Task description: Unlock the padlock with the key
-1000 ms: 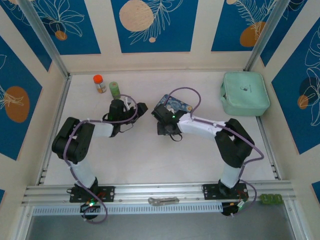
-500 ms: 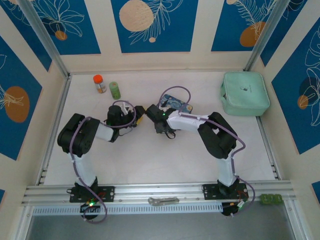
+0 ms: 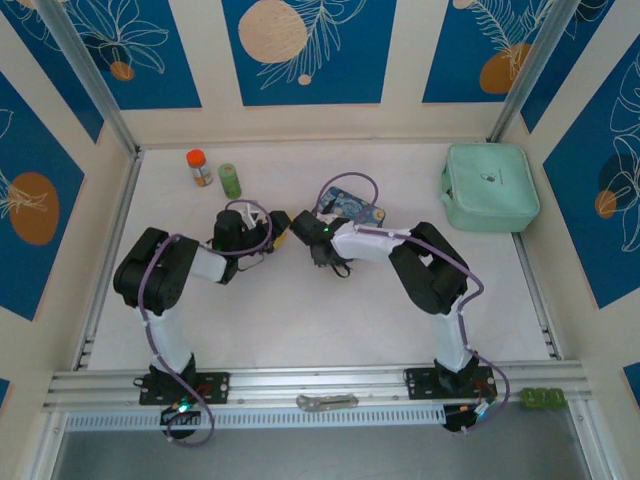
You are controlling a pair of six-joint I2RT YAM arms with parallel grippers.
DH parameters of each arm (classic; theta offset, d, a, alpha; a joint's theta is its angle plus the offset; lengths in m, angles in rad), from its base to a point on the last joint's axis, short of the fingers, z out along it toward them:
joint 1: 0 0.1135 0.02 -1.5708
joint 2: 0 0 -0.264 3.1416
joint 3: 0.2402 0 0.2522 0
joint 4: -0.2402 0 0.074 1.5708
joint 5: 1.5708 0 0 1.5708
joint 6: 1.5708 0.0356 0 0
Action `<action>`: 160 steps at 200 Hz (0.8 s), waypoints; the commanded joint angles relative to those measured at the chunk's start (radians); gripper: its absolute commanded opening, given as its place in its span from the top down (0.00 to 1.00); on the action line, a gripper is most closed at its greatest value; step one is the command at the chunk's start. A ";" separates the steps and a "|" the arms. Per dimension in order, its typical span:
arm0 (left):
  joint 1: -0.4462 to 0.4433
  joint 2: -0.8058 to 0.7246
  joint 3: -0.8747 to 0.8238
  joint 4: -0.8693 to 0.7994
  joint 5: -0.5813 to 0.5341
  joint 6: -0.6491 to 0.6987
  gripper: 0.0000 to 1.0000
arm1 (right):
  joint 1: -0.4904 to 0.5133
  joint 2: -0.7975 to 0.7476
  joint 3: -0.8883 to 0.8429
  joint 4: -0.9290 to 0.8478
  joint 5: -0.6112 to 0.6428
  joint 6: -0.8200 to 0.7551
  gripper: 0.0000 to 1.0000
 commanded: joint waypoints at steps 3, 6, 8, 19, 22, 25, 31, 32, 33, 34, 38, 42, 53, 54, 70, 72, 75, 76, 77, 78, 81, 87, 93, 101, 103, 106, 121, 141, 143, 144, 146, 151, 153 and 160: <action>0.011 -0.031 -0.012 -0.003 0.014 0.024 0.25 | -0.009 -0.057 -0.057 0.072 -0.003 -0.047 0.79; 0.010 -0.030 -0.012 -0.004 0.012 0.026 0.25 | -0.009 -0.060 -0.061 0.079 -0.003 -0.051 0.80; 0.010 -0.029 -0.011 -0.005 0.011 0.027 0.26 | -0.009 -0.063 -0.065 0.082 -0.004 -0.055 0.80; 0.014 -0.019 0.011 -0.006 0.017 0.032 0.25 | -0.012 -0.070 -0.076 0.104 -0.016 -0.097 0.84; 0.015 -0.015 0.023 -0.009 0.020 0.037 0.26 | -0.013 -0.071 -0.078 0.109 -0.021 -0.110 0.86; 0.015 -0.012 0.038 -0.016 0.024 0.041 0.26 | -0.014 -0.072 -0.080 0.112 -0.022 -0.119 0.87; 0.016 -0.006 0.069 -0.039 0.025 0.056 0.26 | -0.018 -0.073 -0.082 0.116 -0.022 -0.136 0.90; 0.015 -0.005 0.074 -0.045 0.025 0.060 0.26 | -0.018 -0.073 -0.082 0.116 -0.022 -0.136 0.90; 0.016 -0.005 0.080 -0.051 0.024 0.064 0.26 | -0.020 -0.073 -0.083 0.118 -0.026 -0.146 0.91; 0.015 -0.004 0.086 -0.057 0.024 0.066 0.26 | -0.020 -0.072 -0.084 0.120 -0.028 -0.151 0.91; 0.015 -0.002 0.112 -0.084 0.023 0.082 0.26 | -0.024 -0.072 -0.086 0.128 -0.039 -0.173 0.93; 0.015 0.000 0.136 -0.110 0.022 0.098 0.25 | -0.029 -0.073 -0.089 0.131 -0.046 -0.191 0.95; 0.015 0.005 0.205 -0.190 0.012 0.147 0.25 | -0.038 -0.074 -0.093 0.138 -0.050 -0.237 0.99; 0.015 0.005 0.212 -0.197 0.009 0.153 0.25 | -0.038 -0.074 -0.093 0.138 -0.050 -0.237 0.99; 0.011 0.018 0.298 -0.296 -0.010 0.219 0.25 | -0.052 -0.101 -0.133 0.204 -0.098 -0.330 1.00; 0.011 0.021 0.308 -0.309 -0.011 0.225 0.25 | -0.053 -0.103 -0.135 0.209 -0.100 -0.335 1.00; 0.010 0.027 0.323 -0.325 -0.013 0.234 0.25 | -0.056 -0.107 -0.143 0.223 -0.114 -0.353 1.00; 0.009 0.029 0.328 -0.330 -0.014 0.239 0.25 | -0.057 -0.108 -0.145 0.227 -0.118 -0.358 1.00; 0.009 0.031 0.333 -0.336 -0.015 0.243 0.25 | -0.058 -0.110 -0.148 0.232 -0.122 -0.363 1.00; 0.008 0.033 0.338 -0.343 -0.016 0.247 0.25 | -0.059 -0.111 -0.151 0.236 -0.127 -0.368 1.00; 0.005 0.038 0.354 -0.362 -0.015 0.260 0.25 | -0.062 -0.116 -0.158 0.248 -0.138 -0.382 1.00; -0.001 0.052 0.382 -0.401 -0.017 0.283 0.25 | -0.069 -0.125 -0.170 0.267 -0.156 -0.405 1.00; -0.006 0.066 0.412 -0.442 -0.016 0.308 0.25 | -0.075 -0.132 -0.181 0.283 -0.177 -0.425 1.00; -0.017 0.085 0.443 -0.482 -0.016 0.333 0.25 | -0.084 -0.139 -0.191 0.301 -0.199 -0.453 1.00; -0.019 0.089 0.447 -0.488 -0.015 0.338 0.25 | -0.087 -0.140 -0.192 0.304 -0.202 -0.460 1.00; -0.023 0.097 0.456 -0.496 -0.014 0.343 0.26 | -0.090 -0.142 -0.195 0.308 -0.212 -0.467 1.00; -0.038 0.127 0.485 -0.534 -0.020 0.369 0.27 | -0.106 -0.152 -0.205 0.322 -0.253 -0.502 1.00; -0.043 0.166 0.509 -0.548 -0.013 0.376 0.29 | -0.116 -0.157 -0.221 0.342 -0.282 -0.526 1.00; -0.044 0.169 0.512 -0.550 -0.012 0.376 0.29 | -0.116 -0.157 -0.222 0.344 -0.284 -0.528 1.00; -0.044 0.172 0.514 -0.551 -0.011 0.377 0.29 | -0.117 -0.156 -0.223 0.345 -0.284 -0.530 1.00; -0.046 0.175 0.517 -0.553 -0.009 0.377 0.30 | -0.118 -0.156 -0.224 0.346 -0.285 -0.531 1.00; -0.049 0.185 0.523 -0.552 -0.001 0.375 0.31 | -0.121 -0.156 -0.226 0.349 -0.288 -0.535 1.00; -0.049 0.189 0.525 -0.552 0.003 0.376 0.31 | -0.121 -0.155 -0.226 0.350 -0.287 -0.537 1.00; -0.053 0.200 0.536 -0.551 0.020 0.373 0.33 | -0.122 -0.153 -0.227 0.351 -0.290 -0.539 1.00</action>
